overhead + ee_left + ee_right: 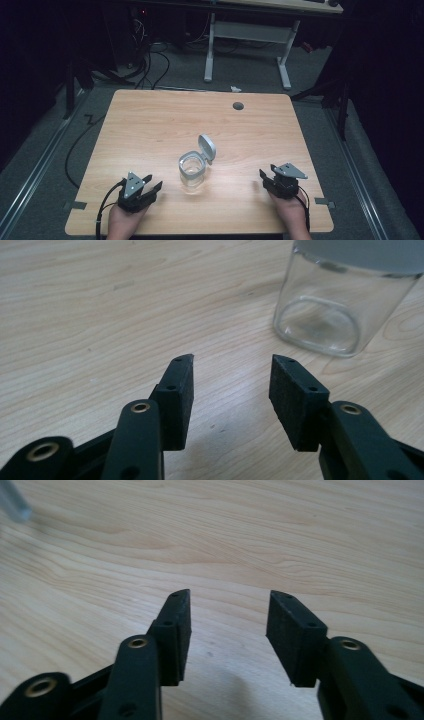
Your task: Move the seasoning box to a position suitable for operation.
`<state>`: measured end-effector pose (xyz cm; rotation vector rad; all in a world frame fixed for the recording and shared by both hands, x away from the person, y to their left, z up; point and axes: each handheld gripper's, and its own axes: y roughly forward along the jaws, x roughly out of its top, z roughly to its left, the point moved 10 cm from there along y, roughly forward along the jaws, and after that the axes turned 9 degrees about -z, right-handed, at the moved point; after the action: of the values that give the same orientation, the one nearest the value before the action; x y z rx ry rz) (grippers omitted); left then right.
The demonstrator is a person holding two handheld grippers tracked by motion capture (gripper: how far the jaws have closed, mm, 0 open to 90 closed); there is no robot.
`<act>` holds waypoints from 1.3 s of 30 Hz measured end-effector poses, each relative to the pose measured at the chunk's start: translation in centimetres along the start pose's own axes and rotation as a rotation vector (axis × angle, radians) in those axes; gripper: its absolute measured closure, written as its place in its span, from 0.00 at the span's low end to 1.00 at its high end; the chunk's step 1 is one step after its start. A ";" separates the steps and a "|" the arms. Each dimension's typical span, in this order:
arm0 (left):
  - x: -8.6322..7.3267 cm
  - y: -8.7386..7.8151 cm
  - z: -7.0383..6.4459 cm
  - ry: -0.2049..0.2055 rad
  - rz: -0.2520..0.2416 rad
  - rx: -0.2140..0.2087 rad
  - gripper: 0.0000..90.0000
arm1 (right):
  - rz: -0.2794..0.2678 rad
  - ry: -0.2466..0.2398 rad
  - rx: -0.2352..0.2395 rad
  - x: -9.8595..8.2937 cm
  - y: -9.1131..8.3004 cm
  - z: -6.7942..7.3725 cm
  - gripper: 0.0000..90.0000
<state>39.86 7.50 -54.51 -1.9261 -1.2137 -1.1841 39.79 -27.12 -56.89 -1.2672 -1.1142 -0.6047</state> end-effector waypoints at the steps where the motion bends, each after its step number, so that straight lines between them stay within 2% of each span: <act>1: 0.1 0.0 -0.2 -0.011 0.000 -0.001 0.59 | -0.004 0.017 0.017 0.0 -0.1 0.2 0.60; 4: 0.2 0.1 -0.6 -0.033 0.009 -0.009 0.61 | 0.014 0.074 0.088 -0.6 -0.1 1.0 0.65; 7: 0.3 0.1 -0.8 -0.033 0.012 -0.024 0.62 | 0.024 0.084 0.097 -0.9 -0.1 1.1 0.65; 10: 0.6 0.2 -0.7 -0.050 0.009 -0.035 0.62 | 0.044 0.125 0.090 -1.3 -0.2 1.3 0.66; 16: 0.4 0.1 -0.5 -0.026 0.011 -0.042 0.61 | 0.028 0.117 0.081 -1.1 -0.3 1.6 0.66; 21: 0.1 0.2 -0.3 -0.013 0.023 -0.038 0.61 | 0.012 0.096 0.096 -0.9 -0.1 2.5 0.69; 26: 0.0 0.2 -0.3 -0.021 0.017 -0.045 0.61 | -0.006 0.089 0.150 -0.2 0.1 4.6 0.66; 31: 0.4 0.1 -0.4 -0.024 0.004 -0.050 0.58 | -0.007 0.078 0.190 0.3 0.5 5.9 0.67; 32: 0.4 0.0 -0.5 -0.028 0.015 -0.053 0.58 | 0.000 0.072 0.207 0.4 0.7 6.8 0.68; 34: 0.4 0.0 -0.7 -0.035 0.021 -0.059 0.58 | 0.005 0.068 0.213 0.4 0.8 7.1 0.68; 38: 0.5 -0.1 -0.7 -0.029 0.017 -0.062 0.58 | 0.015 0.031 0.239 0.4 1.4 9.1 0.71; 39: 0.5 -0.1 -0.7 -0.028 0.019 -0.062 0.58 | 0.015 0.031 0.239 0.4 1.4 9.1 0.71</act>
<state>39.63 7.18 -53.80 -2.0012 -1.1834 -1.2021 38.26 -18.04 -57.86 -1.0561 -1.1149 -0.4634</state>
